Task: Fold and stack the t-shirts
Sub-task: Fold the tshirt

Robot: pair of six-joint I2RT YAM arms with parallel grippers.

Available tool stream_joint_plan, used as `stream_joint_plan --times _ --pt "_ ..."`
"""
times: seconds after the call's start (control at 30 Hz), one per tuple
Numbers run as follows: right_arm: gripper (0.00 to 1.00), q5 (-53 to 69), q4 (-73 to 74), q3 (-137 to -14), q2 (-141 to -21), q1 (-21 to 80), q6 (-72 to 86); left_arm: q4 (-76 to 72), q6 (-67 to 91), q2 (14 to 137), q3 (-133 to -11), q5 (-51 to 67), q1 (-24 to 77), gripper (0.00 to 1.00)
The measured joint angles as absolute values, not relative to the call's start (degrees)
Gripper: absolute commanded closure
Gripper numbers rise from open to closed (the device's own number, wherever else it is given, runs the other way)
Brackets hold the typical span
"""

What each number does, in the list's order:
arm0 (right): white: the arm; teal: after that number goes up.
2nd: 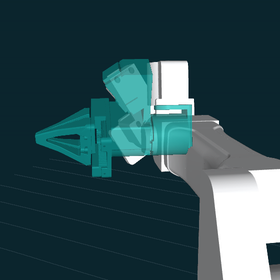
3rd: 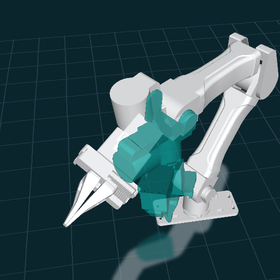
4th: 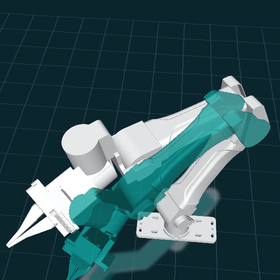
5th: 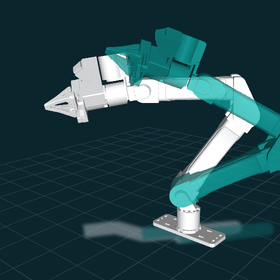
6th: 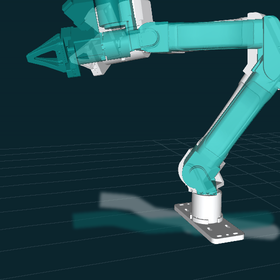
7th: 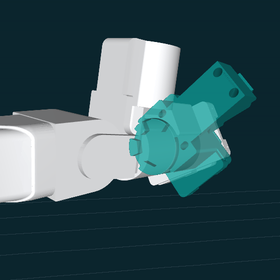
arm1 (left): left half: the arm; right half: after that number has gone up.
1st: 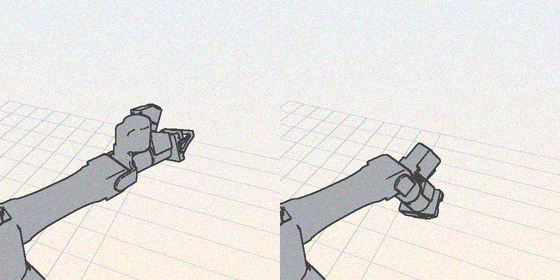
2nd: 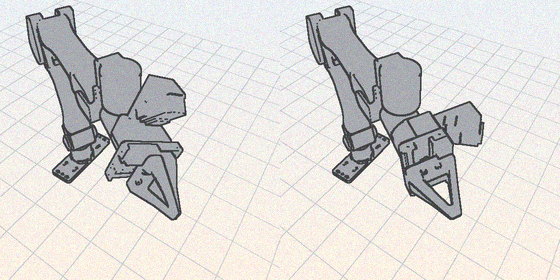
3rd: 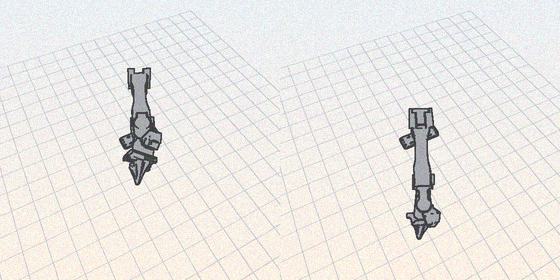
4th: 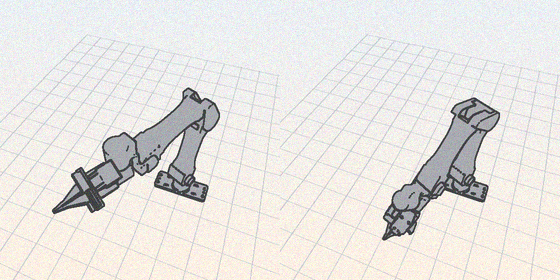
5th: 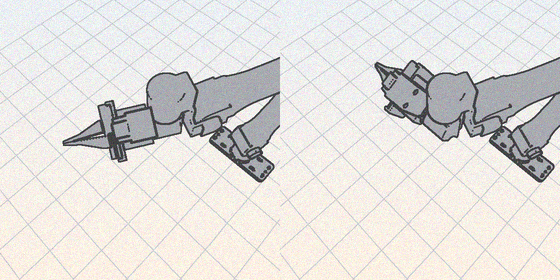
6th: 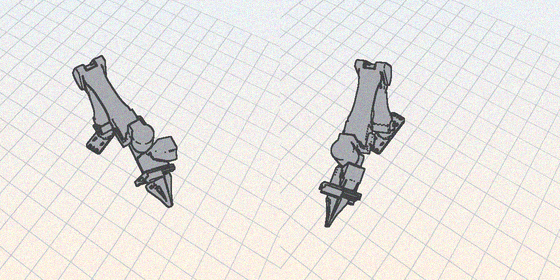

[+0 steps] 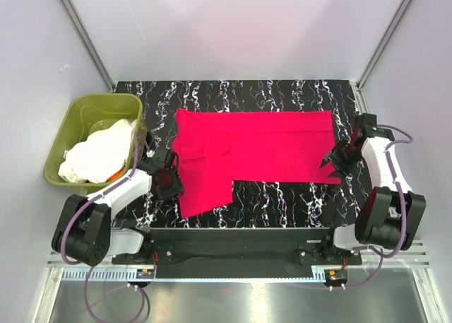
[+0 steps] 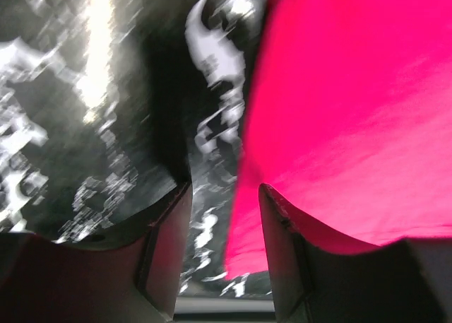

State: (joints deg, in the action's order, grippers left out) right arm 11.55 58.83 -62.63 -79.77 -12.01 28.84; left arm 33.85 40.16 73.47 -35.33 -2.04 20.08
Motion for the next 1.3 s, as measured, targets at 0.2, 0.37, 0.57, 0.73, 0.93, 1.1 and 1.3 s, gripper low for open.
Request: stream_joint_plan --times 0.2,0.37,0.57,0.73,0.93,1.1,1.3 --pt "0.42 12.0 55.5 -60.4 -82.4 -19.6 28.8 26.5 40.8 76.1 -35.5 2.4 18.9 0.67" --pt "0.36 12.7 51.9 -56.8 -86.3 -24.9 28.7 22.0 42.1 77.8 -34.9 6.4 17.2 0.91" --pt "0.39 13.2 46.9 -56.0 -91.9 -26.7 29.0 21.4 41.8 76.7 -34.1 7.6 16.8 1.00" --pt "0.43 13.7 43.3 -56.0 -95.1 -27.0 30.0 23.7 41.1 75.5 -34.0 7.6 16.8 1.00" --pt "0.46 14.0 41.9 -56.0 -96.7 -28.0 30.4 25.5 40.4 72.1 -34.0 7.5 16.8 1.00" --pt "0.50 14.1 40.7 -55.2 -96.8 -28.9 30.3 26.5 40.0 71.2 -34.0 7.4 16.8 1.00" --pt "0.72 14.6 40.1 -54.9 -97.8 -29.4 30.5 27.6 39.7 70.5 -34.0 7.3 16.8 1.00"
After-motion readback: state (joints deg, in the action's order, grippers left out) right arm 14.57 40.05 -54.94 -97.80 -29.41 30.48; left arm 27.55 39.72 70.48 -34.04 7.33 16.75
